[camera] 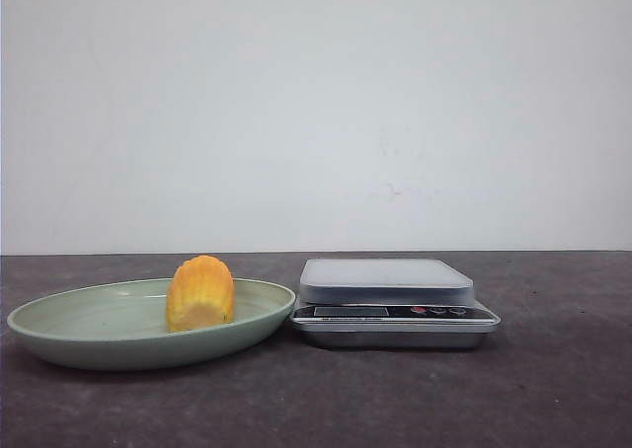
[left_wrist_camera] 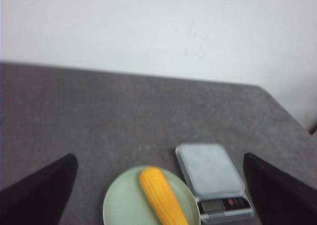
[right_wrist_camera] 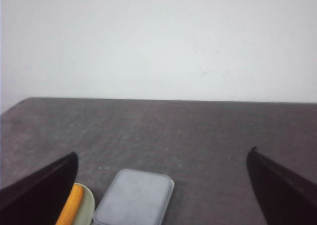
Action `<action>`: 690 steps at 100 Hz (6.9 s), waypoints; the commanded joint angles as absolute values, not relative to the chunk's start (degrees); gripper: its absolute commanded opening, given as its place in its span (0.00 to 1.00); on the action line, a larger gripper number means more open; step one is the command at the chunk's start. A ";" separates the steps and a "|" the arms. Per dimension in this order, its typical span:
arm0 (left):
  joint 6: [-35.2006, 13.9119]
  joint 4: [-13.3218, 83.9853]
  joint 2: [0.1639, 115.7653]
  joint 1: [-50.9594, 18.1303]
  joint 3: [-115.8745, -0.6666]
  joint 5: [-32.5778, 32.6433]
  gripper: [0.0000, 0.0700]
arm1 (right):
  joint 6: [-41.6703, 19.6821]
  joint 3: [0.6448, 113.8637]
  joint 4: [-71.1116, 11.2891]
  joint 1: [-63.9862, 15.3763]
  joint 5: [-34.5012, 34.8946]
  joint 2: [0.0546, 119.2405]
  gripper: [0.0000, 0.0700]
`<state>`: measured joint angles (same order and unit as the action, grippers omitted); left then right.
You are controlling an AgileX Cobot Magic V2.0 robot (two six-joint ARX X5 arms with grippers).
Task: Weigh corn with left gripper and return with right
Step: 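Move the left gripper toward the yellow corn cob on the green plate, then lower the left gripper, grasp the corn cob and lift it, then carry the corn with the left gripper over the scale and lower it, then open the left gripper to release the corn on the scale, withdraw, then lower the right gripper onto the corn on the scale and grasp it, then lift the corn with the right gripper and carry it to the plate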
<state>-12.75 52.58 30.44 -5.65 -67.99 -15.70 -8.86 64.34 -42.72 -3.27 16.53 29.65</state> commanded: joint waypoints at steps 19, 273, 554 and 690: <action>-23.20 50.61 37.10 -5.74 -61.93 -20.29 0.90 | -10.04 64.93 -42.74 -3.25 16.45 30.06 1.00; -26.15 32.45 106.08 -35.07 -92.97 -21.54 0.00 | -7.01 64.82 -51.16 -5.87 13.02 34.00 0.99; -14.48 82.74 35.31 -34.94 -95.42 -1.65 0.02 | -27.86 62.37 -18.13 -33.58 3.60 93.51 0.80; -14.13 80.14 35.33 -34.94 -95.39 -1.45 0.02 | -29.36 85.97 -25.41 -45.91 7.46 92.05 0.01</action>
<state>-14.55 81.21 35.18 -34.57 -94.37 -1.50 -26.24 85.43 -24.03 -44.69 7.49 88.18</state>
